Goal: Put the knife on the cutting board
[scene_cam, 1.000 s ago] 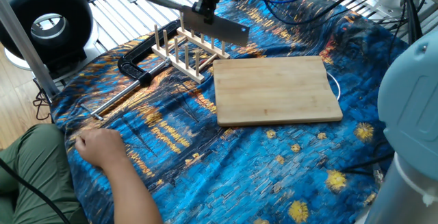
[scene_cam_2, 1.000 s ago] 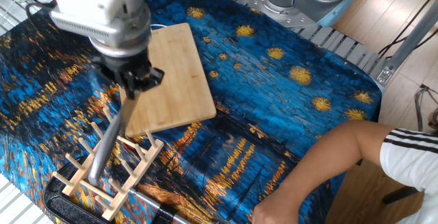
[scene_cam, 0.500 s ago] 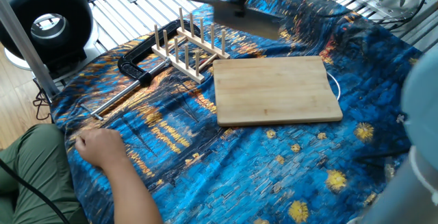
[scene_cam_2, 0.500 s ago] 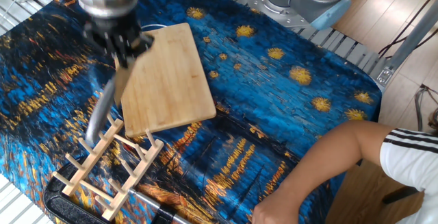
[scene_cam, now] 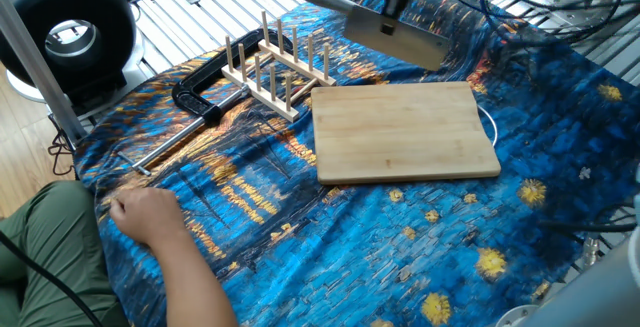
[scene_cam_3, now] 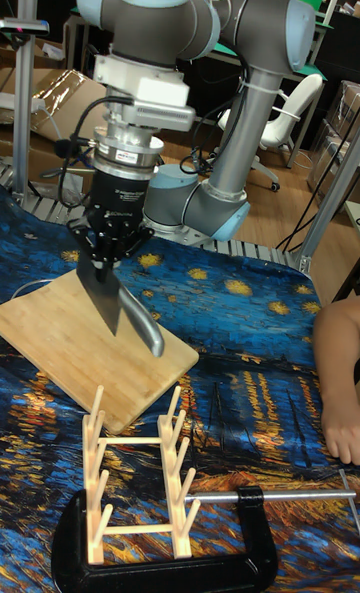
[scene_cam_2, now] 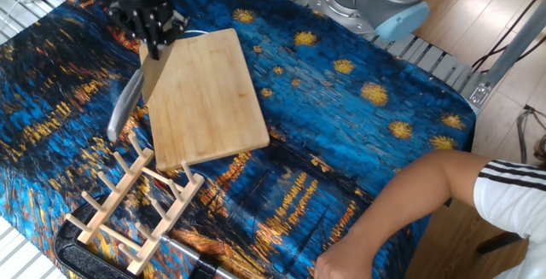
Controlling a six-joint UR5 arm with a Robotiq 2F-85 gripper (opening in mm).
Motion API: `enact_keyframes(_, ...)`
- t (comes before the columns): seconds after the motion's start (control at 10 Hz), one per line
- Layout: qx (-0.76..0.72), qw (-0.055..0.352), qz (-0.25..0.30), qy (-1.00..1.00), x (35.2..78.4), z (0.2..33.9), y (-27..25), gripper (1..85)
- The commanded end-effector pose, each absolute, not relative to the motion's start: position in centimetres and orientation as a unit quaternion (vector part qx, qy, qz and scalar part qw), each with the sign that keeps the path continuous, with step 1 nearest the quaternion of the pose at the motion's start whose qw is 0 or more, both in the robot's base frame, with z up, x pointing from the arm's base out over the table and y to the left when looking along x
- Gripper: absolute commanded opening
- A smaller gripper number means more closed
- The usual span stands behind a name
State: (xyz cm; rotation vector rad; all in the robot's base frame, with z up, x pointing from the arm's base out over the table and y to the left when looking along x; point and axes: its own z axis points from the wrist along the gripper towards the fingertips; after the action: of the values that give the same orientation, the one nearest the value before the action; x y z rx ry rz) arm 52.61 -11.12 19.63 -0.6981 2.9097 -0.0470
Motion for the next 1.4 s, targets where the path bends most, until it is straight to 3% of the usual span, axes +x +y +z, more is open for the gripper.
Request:
enact_keyframes(0.0,-0.236,0.064,-0.013,0.97,50.9,19.1,-11.9,1.0)
enact_keyframes(0.3,-0.206,0.044,-0.022,0.977,50.0,19.0,-12.6,1.0)
enact_keyframes(0.8,-0.217,0.064,-0.026,0.974,50.6,17.6,-14.2,1.0)
enact_keyframes(1.3,-0.208,0.005,-0.036,0.977,47.6,17.7,-15.6,1.0)
